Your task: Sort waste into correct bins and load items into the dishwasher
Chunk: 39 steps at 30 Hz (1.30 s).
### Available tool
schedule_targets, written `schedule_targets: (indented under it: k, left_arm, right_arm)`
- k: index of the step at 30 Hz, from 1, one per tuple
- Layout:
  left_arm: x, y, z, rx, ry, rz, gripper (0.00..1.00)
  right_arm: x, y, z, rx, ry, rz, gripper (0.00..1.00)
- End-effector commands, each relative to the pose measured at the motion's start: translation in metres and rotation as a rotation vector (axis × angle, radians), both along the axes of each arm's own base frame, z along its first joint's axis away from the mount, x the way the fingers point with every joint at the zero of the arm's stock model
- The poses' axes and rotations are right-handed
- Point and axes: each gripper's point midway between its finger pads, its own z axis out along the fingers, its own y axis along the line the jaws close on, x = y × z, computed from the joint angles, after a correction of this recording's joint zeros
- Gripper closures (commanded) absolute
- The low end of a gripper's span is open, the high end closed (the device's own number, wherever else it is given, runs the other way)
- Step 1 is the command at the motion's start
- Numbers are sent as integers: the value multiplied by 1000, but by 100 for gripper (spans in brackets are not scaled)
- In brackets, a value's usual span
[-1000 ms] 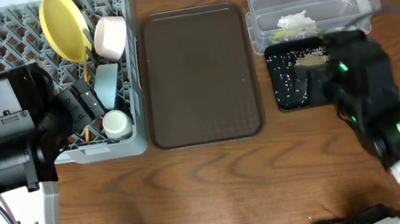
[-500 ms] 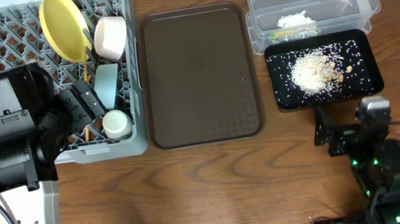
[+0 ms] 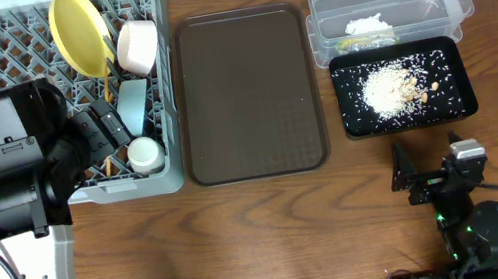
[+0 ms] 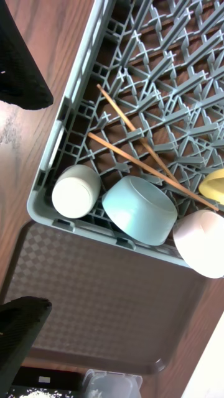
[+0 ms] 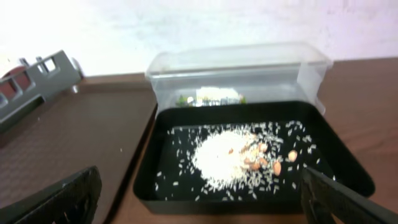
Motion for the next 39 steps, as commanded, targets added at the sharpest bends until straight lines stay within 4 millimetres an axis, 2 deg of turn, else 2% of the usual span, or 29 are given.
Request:
schedule_targets:
  k: [1, 30, 35, 39]
  left_arm:
    - [1, 0, 2, -6, -4, 7, 4]
    - [1, 0, 3, -6, -5, 7, 3]
    - [-11, 7, 11, 45, -35, 37, 3]
    - [-19, -3, 14, 72, -148, 9, 3]
  right_arm:
    - [0, -1, 1, -31, -15, 2, 1]
    - [0, -1, 1, -31, -14, 2, 1]
    - [0, -1, 1, -31, -14, 2, 1]
    - [0, -1, 1, -31, -14, 2, 1]
